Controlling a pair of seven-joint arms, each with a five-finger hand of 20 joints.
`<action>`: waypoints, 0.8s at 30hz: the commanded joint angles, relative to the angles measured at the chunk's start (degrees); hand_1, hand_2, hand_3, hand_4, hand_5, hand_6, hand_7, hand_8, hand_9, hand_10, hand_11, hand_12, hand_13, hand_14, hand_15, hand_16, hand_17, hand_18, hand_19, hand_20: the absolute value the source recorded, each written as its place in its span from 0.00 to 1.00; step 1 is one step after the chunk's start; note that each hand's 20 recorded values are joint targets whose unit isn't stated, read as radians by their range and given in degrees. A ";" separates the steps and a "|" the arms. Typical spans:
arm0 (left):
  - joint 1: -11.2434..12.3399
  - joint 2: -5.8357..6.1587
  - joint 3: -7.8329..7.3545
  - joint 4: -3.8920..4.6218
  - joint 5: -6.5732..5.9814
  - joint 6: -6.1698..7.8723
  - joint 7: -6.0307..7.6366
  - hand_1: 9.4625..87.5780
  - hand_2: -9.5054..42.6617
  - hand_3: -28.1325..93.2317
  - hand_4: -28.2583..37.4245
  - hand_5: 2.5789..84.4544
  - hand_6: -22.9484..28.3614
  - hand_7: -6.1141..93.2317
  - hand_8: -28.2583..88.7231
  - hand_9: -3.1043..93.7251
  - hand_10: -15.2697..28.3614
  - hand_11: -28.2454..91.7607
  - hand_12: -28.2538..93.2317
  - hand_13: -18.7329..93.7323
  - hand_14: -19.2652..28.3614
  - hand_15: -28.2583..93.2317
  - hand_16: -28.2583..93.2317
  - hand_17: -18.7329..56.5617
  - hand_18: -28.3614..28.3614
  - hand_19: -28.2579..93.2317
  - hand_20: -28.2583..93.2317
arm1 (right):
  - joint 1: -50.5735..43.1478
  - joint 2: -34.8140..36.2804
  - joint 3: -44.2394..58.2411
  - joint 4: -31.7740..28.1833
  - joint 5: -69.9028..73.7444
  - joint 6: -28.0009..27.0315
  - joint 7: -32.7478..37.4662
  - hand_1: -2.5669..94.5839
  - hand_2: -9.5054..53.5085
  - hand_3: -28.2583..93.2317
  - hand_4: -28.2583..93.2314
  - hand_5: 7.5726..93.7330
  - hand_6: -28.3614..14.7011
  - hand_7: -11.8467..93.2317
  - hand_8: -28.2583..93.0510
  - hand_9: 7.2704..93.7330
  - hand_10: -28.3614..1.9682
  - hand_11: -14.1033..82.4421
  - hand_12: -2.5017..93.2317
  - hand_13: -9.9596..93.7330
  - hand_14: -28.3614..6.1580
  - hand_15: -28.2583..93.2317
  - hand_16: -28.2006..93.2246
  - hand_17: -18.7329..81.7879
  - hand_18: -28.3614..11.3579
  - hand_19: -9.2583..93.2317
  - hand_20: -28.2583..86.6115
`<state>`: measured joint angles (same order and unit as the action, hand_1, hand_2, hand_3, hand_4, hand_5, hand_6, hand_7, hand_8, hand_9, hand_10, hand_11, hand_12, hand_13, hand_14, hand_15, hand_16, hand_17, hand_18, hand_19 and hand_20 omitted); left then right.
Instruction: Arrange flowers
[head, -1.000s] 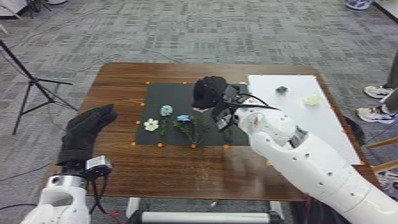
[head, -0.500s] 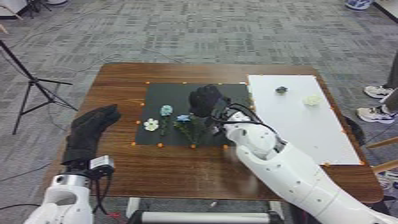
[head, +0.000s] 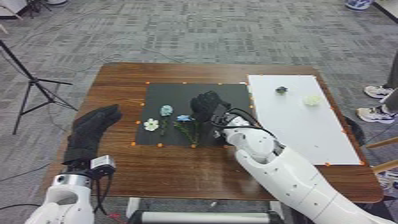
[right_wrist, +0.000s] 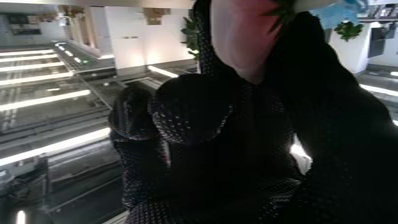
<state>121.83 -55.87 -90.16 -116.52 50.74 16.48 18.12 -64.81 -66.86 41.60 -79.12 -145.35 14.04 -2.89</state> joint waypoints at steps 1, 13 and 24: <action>-0.11 -0.55 0.65 0.12 0.14 -0.64 -0.34 0.22 0.13 0.82 0.16 0.59 0.48 0.27 0.18 0.56 0.64 0.41 0.35 0.53 0.74 0.38 0.24 0.33 0.70 0.30 0.38 | 1.00 -0.16 0.42 -0.21 0.94 0.39 1.52 0.59 0.05 0.73 0.02 0.82 0.78 0.38 0.19 0.93 0.69 0.25 0.17 0.91 0.63 0.76 0.53 0.62 0.11 0.98 0.73; -0.39 -0.40 0.67 0.22 0.18 -0.70 -0.60 0.22 0.12 0.83 0.17 0.59 0.48 0.27 0.18 0.56 0.64 0.41 0.35 0.53 0.74 0.38 0.24 0.33 0.70 0.30 0.38 | 0.97 0.18 0.11 -1.75 4.54 -1.09 2.00 0.53 0.03 0.74 0.08 0.81 0.75 0.37 0.20 0.91 0.65 0.28 0.15 0.91 0.62 0.77 0.53 0.61 0.09 0.98 0.73; -0.35 -0.15 0.64 0.18 0.15 -0.69 -0.67 0.22 0.12 0.82 0.17 0.59 0.47 0.27 0.18 0.56 0.64 0.41 0.35 0.53 0.74 0.38 0.24 0.33 0.70 0.30 0.38 | 1.26 0.74 0.15 -2.84 5.51 -1.20 2.60 0.47 0.00 0.74 0.10 0.80 0.71 0.35 0.21 0.89 0.62 0.29 0.14 0.91 0.61 0.78 0.52 0.61 0.09 0.99 0.73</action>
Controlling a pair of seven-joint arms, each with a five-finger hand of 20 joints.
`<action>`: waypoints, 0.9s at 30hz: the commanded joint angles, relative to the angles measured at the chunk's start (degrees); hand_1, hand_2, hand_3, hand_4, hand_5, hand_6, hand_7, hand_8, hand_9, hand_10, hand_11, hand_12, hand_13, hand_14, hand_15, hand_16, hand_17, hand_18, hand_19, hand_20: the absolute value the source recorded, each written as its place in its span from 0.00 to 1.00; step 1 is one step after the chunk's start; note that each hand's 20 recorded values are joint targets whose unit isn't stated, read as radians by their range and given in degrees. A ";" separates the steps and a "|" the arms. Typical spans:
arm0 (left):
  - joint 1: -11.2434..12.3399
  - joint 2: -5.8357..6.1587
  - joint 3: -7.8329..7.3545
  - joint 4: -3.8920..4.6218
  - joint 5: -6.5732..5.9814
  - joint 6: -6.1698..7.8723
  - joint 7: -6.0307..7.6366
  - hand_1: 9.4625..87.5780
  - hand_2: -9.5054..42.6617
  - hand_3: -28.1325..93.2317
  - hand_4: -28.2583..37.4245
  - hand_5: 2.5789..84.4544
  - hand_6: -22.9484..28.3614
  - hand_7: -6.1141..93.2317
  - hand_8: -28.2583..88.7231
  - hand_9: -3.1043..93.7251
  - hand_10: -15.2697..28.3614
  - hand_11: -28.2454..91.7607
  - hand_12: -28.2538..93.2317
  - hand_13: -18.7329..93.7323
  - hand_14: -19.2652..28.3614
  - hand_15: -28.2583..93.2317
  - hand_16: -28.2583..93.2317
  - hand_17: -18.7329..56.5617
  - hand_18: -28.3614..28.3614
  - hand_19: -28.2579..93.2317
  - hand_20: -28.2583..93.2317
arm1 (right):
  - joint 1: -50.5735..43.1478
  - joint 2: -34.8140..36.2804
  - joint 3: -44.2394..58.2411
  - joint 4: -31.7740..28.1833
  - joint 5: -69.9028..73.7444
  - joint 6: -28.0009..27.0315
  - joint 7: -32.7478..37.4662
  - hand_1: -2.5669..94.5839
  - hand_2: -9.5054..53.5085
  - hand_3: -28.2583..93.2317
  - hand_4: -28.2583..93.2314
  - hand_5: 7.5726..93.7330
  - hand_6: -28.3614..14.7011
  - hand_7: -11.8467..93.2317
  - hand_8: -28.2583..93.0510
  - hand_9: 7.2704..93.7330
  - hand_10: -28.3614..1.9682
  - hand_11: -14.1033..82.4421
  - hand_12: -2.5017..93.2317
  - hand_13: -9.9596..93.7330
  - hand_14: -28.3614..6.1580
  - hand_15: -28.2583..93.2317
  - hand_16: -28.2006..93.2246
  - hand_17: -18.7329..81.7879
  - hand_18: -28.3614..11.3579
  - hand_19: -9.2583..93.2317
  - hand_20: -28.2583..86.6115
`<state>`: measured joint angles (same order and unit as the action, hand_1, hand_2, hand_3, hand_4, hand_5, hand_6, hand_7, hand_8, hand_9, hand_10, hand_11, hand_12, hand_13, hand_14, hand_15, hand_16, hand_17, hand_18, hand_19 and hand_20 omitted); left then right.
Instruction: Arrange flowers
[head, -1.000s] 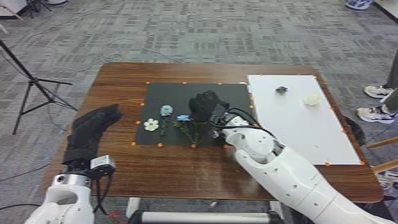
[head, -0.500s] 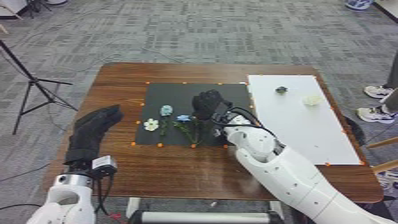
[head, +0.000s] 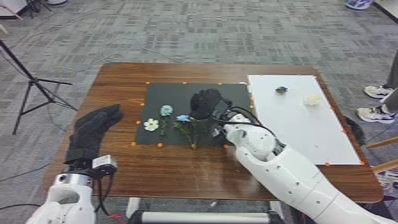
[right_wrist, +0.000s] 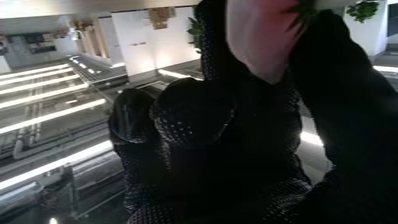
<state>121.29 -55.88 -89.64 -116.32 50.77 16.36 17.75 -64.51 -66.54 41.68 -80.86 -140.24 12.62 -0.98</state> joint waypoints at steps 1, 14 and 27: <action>0.19 -0.13 0.14 -0.03 0.18 -0.57 -0.29 0.22 0.12 0.82 0.17 0.59 0.47 0.27 0.18 0.56 0.64 0.41 0.35 0.53 0.74 0.38 0.24 0.33 0.70 0.30 0.38 | 1.08 0.48 -0.10 -1.16 0.43 0.53 0.89 0.46 0.00 0.74 0.10 0.79 0.71 0.34 0.22 0.89 0.61 0.29 0.14 0.91 0.61 0.78 0.53 0.61 0.09 0.99 0.73; 0.75 -0.17 -0.04 -0.26 0.11 -0.30 0.17 0.22 0.11 0.82 0.17 0.59 0.48 0.27 0.18 0.56 0.64 0.41 0.35 0.53 0.74 0.38 0.24 0.33 0.70 0.30 0.38 | 4.06 3.54 -0.37 -5.63 4.23 2.83 1.62 0.38 0.00 0.78 0.11 0.79 0.70 0.32 0.17 0.88 0.57 0.29 0.14 0.90 0.61 0.78 0.52 0.61 0.08 0.99 0.74; 1.97 -0.06 -0.68 -0.84 -0.01 0.45 0.73 0.23 0.11 0.82 0.17 0.59 0.48 0.27 0.18 0.56 0.64 0.41 0.35 0.53 0.74 0.38 0.24 0.33 0.70 0.30 0.38 | 6.42 16.25 5.78 -18.09 7.87 1.20 4.39 0.37 0.00 0.79 0.11 0.73 0.71 0.33 0.13 0.83 0.58 0.28 0.15 0.85 0.55 0.74 0.51 0.55 0.08 0.92 0.73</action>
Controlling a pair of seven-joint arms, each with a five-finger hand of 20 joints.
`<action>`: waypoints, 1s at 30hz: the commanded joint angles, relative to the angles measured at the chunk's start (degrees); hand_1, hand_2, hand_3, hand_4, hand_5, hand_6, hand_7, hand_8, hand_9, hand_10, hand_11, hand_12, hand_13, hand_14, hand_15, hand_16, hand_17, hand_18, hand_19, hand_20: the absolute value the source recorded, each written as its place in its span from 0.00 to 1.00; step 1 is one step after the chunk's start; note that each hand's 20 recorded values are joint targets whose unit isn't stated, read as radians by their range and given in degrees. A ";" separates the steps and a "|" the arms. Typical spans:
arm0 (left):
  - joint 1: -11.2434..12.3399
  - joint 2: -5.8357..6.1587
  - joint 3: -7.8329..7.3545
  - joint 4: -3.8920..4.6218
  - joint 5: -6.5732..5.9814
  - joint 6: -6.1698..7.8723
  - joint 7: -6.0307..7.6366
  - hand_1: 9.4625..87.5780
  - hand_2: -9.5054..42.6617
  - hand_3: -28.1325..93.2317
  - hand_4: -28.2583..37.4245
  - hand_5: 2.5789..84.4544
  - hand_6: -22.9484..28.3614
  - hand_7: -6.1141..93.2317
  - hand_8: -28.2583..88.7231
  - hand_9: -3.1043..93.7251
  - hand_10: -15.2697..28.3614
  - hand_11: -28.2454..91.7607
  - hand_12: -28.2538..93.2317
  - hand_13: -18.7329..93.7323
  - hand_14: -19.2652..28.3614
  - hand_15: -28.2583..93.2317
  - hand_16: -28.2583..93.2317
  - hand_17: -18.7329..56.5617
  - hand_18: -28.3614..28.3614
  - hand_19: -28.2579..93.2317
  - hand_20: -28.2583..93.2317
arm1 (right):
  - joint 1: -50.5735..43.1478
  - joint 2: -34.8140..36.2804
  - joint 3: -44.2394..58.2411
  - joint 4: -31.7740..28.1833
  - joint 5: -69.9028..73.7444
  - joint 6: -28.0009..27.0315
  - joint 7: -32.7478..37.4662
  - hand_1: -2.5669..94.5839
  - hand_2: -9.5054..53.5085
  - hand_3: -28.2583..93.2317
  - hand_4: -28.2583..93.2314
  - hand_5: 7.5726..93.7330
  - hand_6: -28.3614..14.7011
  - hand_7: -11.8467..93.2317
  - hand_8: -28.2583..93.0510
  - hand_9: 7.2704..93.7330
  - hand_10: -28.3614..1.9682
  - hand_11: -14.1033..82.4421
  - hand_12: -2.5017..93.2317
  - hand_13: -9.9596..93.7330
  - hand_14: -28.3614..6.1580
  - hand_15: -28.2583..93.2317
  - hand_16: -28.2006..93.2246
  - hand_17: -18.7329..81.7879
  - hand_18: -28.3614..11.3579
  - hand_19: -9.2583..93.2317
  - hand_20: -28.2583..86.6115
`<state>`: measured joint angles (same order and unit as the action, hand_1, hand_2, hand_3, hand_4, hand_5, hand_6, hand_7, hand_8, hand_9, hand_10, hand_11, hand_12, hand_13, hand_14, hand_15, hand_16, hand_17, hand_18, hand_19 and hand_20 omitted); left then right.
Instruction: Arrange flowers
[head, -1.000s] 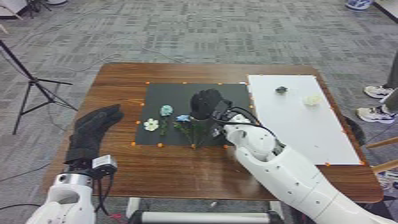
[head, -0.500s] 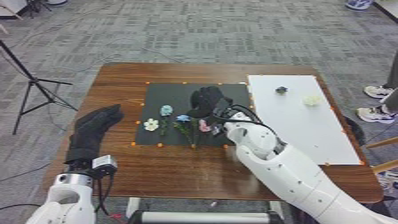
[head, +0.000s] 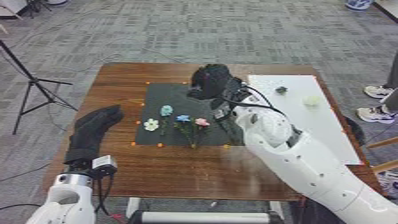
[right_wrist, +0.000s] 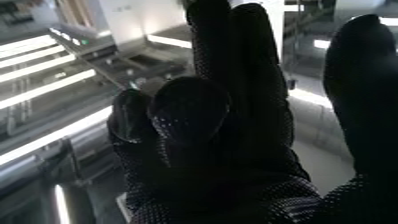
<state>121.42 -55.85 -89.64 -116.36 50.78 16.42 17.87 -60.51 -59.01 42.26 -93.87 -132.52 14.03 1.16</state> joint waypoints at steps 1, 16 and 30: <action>1.67 -0.04 -0.68 -0.72 -0.06 0.29 0.52 0.23 0.11 0.82 0.17 0.59 0.47 0.27 0.18 0.56 0.64 0.41 0.35 0.53 0.74 0.38 0.24 0.33 0.70 0.30 0.38 | 2.17 9.30 6.20 -5.05 -0.09 -0.08 2.20 0.37 0.00 0.79 0.11 0.72 0.71 0.33 0.12 0.82 0.58 0.28 0.15 0.83 0.53 0.72 0.51 0.54 0.08 0.90 0.73; 1.50 -0.07 -0.79 -0.79 0.11 0.57 0.58 0.23 0.12 0.82 0.18 0.59 0.47 0.27 0.17 0.56 0.64 0.41 0.35 0.53 0.74 0.38 0.24 0.33 0.70 0.30 0.38 | -3.85 14.38 17.92 2.32 -7.39 -16.18 1.93 0.24 0.00 0.80 0.02 0.48 0.58 0.29 0.14 0.56 0.53 0.24 0.16 0.66 0.40 0.53 0.46 0.41 0.11 0.66 0.65; 2.06 -0.53 -0.57 -1.01 0.26 0.34 0.83 0.23 0.12 0.82 0.18 0.59 0.47 0.27 0.17 0.56 0.64 0.41 0.35 0.53 0.74 0.38 0.24 0.33 0.70 0.29 0.38 | -1.31 7.96 22.65 19.36 -21.06 -16.96 -3.57 0.28 0.00 0.81 0.02 0.51 0.61 0.31 0.13 0.62 0.55 0.26 0.15 0.75 0.46 0.66 0.47 0.47 0.08 0.81 0.72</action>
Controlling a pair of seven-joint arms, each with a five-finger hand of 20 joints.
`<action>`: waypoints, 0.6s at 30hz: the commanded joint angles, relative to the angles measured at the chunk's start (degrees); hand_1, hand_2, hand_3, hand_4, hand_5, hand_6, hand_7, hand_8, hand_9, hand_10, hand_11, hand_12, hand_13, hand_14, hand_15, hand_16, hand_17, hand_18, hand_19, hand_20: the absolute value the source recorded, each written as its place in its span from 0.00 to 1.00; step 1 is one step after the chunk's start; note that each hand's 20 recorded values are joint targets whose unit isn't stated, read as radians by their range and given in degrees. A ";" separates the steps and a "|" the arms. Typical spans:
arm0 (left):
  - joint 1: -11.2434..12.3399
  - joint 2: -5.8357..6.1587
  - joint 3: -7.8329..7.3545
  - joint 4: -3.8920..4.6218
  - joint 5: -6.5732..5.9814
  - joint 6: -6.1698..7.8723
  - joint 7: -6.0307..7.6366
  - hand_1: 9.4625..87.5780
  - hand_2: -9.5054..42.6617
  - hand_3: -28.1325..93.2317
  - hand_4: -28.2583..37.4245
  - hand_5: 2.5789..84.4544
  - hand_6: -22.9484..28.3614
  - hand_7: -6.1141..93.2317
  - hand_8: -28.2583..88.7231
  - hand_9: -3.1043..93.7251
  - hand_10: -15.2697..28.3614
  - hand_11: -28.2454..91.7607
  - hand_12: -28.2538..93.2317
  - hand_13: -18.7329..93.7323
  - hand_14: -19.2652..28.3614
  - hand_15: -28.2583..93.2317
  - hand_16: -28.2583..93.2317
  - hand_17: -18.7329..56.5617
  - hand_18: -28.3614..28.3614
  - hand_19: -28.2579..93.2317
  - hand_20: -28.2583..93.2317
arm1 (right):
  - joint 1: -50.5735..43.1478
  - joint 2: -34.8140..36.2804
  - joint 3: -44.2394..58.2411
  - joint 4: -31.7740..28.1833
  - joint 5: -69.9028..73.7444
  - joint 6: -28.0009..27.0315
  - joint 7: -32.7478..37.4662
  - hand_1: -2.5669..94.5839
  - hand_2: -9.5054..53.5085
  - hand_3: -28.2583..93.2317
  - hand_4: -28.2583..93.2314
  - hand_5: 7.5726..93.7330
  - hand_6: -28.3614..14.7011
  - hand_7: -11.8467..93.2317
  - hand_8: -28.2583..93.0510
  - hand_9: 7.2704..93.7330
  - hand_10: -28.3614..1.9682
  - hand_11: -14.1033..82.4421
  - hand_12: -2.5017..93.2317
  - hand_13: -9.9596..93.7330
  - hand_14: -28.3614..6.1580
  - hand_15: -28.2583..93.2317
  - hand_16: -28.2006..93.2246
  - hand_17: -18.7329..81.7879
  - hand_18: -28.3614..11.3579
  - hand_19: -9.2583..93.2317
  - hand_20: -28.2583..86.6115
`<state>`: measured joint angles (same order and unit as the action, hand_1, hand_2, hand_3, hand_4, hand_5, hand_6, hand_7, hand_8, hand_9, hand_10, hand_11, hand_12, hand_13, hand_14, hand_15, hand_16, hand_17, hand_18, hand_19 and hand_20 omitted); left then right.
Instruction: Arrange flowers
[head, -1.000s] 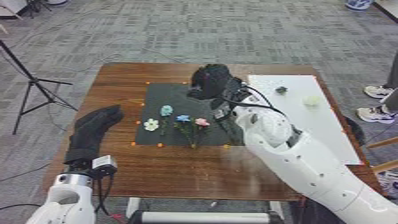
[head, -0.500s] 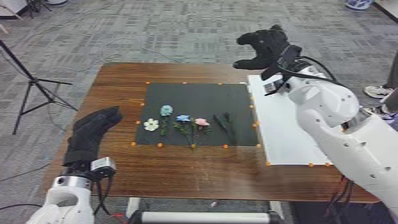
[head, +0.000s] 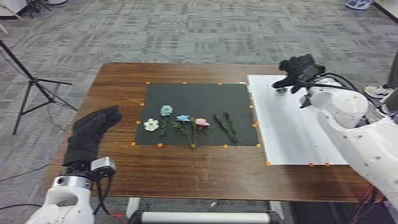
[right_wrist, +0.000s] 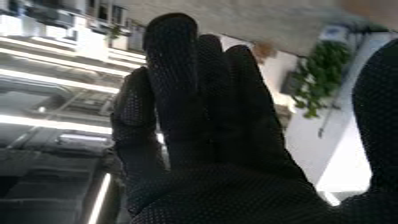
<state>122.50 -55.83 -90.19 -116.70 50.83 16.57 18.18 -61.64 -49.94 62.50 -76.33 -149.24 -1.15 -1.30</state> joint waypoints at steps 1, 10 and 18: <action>1.14 -0.42 -0.14 -0.67 0.16 0.04 0.53 0.23 0.12 0.82 0.18 0.59 0.47 0.27 0.17 0.56 0.64 0.41 0.35 0.53 0.74 0.38 0.24 0.33 0.70 0.30 0.38 | -1.00 -0.56 2.93 1.30 -4.17 -1.75 -0.89 0.28 0.00 0.81 0.02 0.50 0.62 0.32 0.13 0.62 0.56 0.26 0.15 0.75 0.46 0.66 0.47 0.47 0.08 0.81 0.72; 1.83 -0.38 -0.59 -0.82 0.15 -0.18 0.46 0.23 0.12 0.82 0.18 0.59 0.47 0.27 0.17 0.56 0.64 0.41 0.35 0.53 0.74 0.38 0.24 0.33 0.70 0.30 0.38 | -8.53 3.96 9.06 -2.01 -3.88 -4.13 0.69 0.28 0.00 0.81 0.02 0.50 0.62 0.32 0.12 0.61 0.56 0.26 0.15 0.75 0.46 0.67 0.47 0.47 0.09 0.81 0.72; 1.51 -0.32 -0.38 -0.80 0.27 -0.30 0.19 0.23 0.12 0.82 0.18 0.59 0.47 0.27 0.17 0.56 0.64 0.41 0.35 0.53 0.74 0.38 0.24 0.33 0.70 0.30 0.38 | -10.97 3.00 14.79 0.72 -6.95 -6.35 -1.69 0.26 0.00 0.81 0.03 0.50 0.61 0.31 0.12 0.60 0.56 0.26 0.15 0.75 0.45 0.69 0.47 0.47 0.07 0.82 0.73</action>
<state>123.77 -55.87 -90.78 -117.15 50.84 16.54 18.31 -71.36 -47.65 74.53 -78.85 -153.41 -5.29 -1.73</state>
